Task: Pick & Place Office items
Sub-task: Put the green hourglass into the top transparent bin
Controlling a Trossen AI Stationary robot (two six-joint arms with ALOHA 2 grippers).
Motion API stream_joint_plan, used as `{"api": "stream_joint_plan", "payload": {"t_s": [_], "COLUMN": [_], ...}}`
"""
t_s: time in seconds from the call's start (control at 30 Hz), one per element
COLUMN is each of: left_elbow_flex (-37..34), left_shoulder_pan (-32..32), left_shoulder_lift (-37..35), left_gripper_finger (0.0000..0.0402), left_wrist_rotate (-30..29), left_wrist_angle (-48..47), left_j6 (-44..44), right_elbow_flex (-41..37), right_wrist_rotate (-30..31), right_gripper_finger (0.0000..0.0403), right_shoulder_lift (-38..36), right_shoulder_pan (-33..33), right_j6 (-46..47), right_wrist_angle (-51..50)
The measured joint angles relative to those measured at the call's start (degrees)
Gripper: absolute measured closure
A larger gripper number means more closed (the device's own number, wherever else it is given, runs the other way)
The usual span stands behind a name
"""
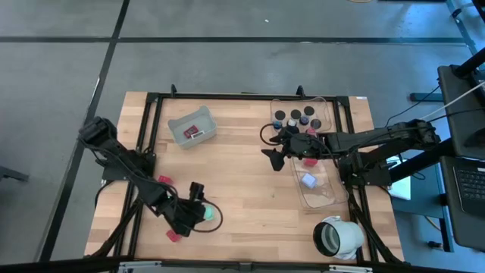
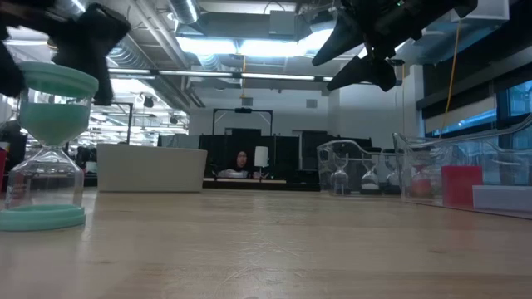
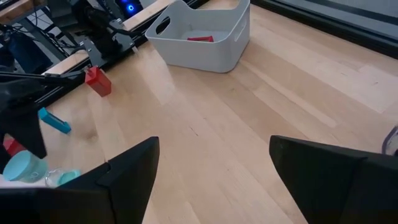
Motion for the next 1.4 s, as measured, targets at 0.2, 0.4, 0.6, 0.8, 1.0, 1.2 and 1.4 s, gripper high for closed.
{"api": "stream_joint_plan", "payload": {"t_s": [0.2, 0.4, 0.6, 0.8, 1.0, 1.2, 1.4], "left_elbow_flex": [-0.01, 0.0, 0.01, 0.01, 1.9, 7.78, 15.24], "left_shoulder_pan": [2.53, 2.79, 2.79, 2.79, 2.94, 3.05, 2.92], "left_shoulder_lift": [1.48, 1.07, 1.06, 1.06, 1.06, 1.06, 0.86], "left_gripper_finger": [0.0112, 0.0112, 0.0124, 0.0184, 0.0204, 0.0204, 0.0203], "left_wrist_rotate": [3.08, 3.41, 3.2, 3.7, 2.62, -6.56, -20.5], "left_wrist_angle": [-0.19, 0.44, 1.33, 2.21, 2.62, -3.39, -4.83], "left_j6": [1.18, 1.42, 0.19, -2.41, -4.62, -2.51, 6.78], "right_elbow_flex": [0.0, 0.0, 0.0, 0.0, 0.0, 0.0, 0.0], "right_wrist_rotate": [0.01, -0.01, -0.01, -0.01, -0.01, -0.01, -4.02], "right_gripper_finger": [0.0097, 0.0097, 0.0097, 0.0097, 0.0097, 0.0097, 0.0097], "right_shoulder_lift": [0.0, 0.0, 0.02, 0.02, 0.02, 0.02, 0.02], "right_shoulder_pan": [0.0, 0.0, 0.0, 0.0, 0.0, 0.0, 0.2], "right_j6": [-0.04, -0.18, -0.17, -0.17, 0.05, 0.0, -0.13], "right_wrist_angle": [-0.02, -0.02, -0.06, -0.06, 0.0, 1.83, 9.48]}}
